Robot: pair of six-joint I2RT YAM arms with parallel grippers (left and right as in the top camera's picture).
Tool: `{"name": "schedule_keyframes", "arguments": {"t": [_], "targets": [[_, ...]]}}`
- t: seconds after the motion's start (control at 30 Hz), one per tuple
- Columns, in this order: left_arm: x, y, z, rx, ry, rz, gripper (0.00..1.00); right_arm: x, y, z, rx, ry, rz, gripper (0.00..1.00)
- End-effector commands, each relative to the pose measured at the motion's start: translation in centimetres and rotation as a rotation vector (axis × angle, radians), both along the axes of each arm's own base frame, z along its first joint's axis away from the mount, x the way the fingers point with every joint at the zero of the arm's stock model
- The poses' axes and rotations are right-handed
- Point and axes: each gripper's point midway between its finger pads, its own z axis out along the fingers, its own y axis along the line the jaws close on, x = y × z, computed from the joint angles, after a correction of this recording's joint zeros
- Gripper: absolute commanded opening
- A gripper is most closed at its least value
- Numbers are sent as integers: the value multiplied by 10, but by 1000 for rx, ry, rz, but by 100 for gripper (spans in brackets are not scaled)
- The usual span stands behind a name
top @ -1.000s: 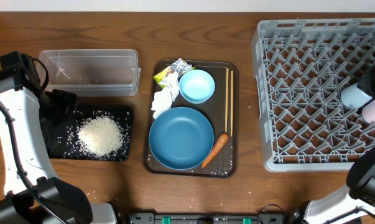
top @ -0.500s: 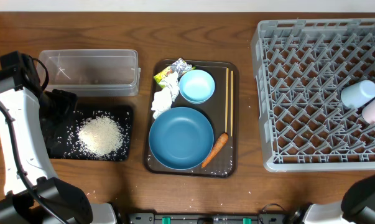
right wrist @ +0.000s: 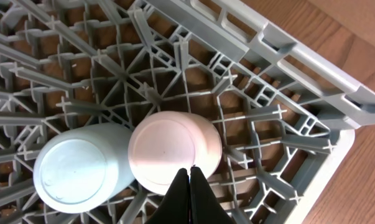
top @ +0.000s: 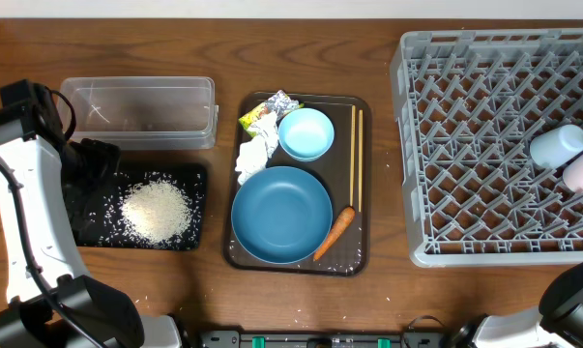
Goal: Sort waste into correct bins and load items into the dishwasher rack
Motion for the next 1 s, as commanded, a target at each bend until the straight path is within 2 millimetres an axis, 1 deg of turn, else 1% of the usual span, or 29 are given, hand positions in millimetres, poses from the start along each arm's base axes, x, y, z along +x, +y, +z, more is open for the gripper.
{"name": "schedule_keyframes", "arguments": {"t": [0.0,0.27,0.4,0.63,0.83,0.97], "targets": [[1,2,0,3,5,13,99,1,0,-4,11,0,-2,1],[1,2,0,3,5,13,99,3,4,-26,67,35,10,1],[1,2,0,3,5,13,99,1,3,-32,69,56,4,1],[1,2,0,3,5,13,99,1,3,-34,71,61,4,1],[1,2,0,3,5,13,99,-6,2,-35,62,91,-9,1],[1,2,0,3,5,13,99,-7,2,-35,64,94,-9,1]]}}
